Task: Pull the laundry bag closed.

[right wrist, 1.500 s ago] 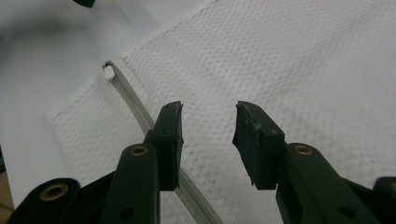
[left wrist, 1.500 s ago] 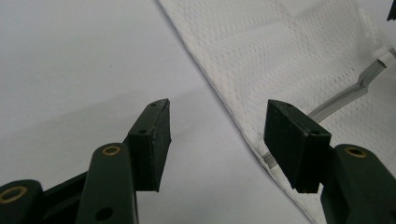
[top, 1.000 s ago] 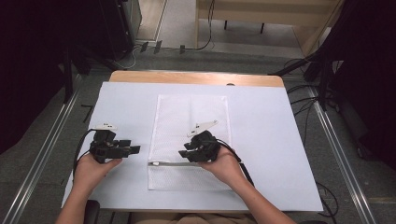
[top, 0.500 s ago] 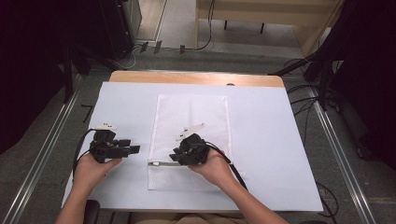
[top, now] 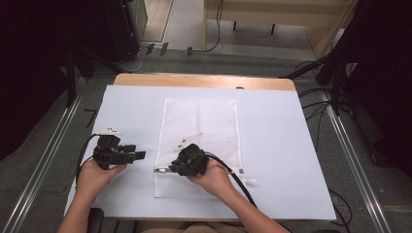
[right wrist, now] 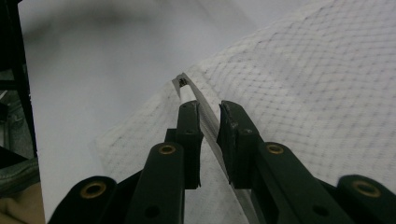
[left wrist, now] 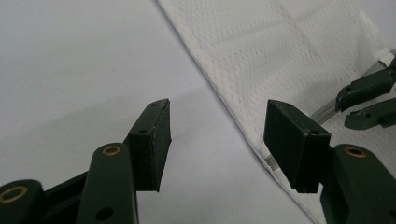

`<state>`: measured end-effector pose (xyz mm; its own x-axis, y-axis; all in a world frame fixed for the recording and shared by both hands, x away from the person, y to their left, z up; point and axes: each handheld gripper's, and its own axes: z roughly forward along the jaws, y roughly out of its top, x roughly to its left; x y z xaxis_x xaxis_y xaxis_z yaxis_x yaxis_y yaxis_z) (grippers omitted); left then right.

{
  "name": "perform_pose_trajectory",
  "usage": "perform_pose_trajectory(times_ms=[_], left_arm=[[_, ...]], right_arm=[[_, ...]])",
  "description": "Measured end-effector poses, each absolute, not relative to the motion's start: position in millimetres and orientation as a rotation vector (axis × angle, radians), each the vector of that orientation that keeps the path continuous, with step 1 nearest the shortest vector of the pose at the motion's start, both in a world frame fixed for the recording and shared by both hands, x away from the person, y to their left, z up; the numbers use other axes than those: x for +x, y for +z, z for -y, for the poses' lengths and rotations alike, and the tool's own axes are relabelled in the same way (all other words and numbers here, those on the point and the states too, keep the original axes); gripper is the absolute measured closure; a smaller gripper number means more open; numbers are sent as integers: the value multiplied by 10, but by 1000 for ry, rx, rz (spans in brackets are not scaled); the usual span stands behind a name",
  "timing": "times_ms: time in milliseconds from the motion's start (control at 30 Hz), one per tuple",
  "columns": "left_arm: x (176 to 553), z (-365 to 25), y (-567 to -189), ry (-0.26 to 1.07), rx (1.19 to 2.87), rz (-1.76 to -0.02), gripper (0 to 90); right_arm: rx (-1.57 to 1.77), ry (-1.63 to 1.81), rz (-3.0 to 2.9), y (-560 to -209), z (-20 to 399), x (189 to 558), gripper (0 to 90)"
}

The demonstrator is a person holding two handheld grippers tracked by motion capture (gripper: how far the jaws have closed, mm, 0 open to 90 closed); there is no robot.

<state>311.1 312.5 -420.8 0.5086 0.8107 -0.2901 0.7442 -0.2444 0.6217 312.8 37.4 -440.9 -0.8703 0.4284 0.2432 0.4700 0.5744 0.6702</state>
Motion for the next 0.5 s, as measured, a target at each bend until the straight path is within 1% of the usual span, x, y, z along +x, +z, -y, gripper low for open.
perform_pose_trajectory(times_ms=[500], left_arm=[[3111, -3131, -4203, 121, 2024, -1271, 418]], right_arm=[[-765, -1142, 2733, -4571, -557, 3097, 772]])
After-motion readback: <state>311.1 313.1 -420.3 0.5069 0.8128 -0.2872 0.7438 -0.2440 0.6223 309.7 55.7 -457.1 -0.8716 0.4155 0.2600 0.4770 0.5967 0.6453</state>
